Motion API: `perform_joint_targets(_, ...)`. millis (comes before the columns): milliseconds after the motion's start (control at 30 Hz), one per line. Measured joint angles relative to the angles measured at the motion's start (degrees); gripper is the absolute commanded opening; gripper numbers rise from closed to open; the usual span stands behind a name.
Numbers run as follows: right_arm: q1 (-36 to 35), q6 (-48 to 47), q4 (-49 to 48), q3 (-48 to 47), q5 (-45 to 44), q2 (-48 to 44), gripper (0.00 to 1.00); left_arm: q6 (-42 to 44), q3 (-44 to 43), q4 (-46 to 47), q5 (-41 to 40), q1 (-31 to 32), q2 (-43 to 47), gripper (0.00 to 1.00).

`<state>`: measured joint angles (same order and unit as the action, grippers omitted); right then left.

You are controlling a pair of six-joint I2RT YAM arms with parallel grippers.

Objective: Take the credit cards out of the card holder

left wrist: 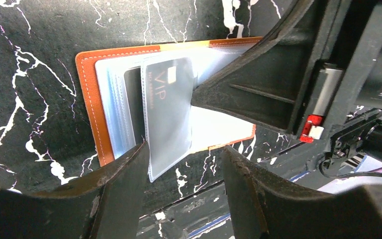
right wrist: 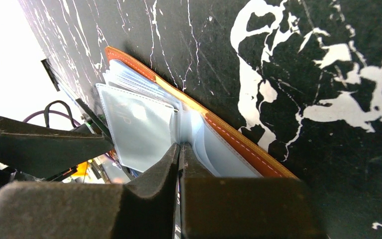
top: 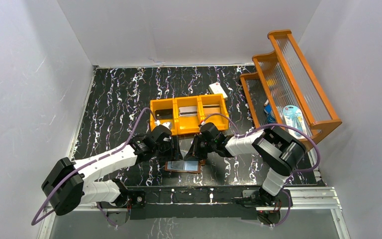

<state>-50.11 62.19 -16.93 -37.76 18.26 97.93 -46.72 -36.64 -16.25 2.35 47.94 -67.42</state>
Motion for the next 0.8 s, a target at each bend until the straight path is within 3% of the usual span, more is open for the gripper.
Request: perform_joint_targets(800, 0.4, 0.6, -0.5, 0.1, 1.0, 0.4, 0.11, -0.4, 0.2, -0.6, -1.7, 0.0, -1.3, 0.58)
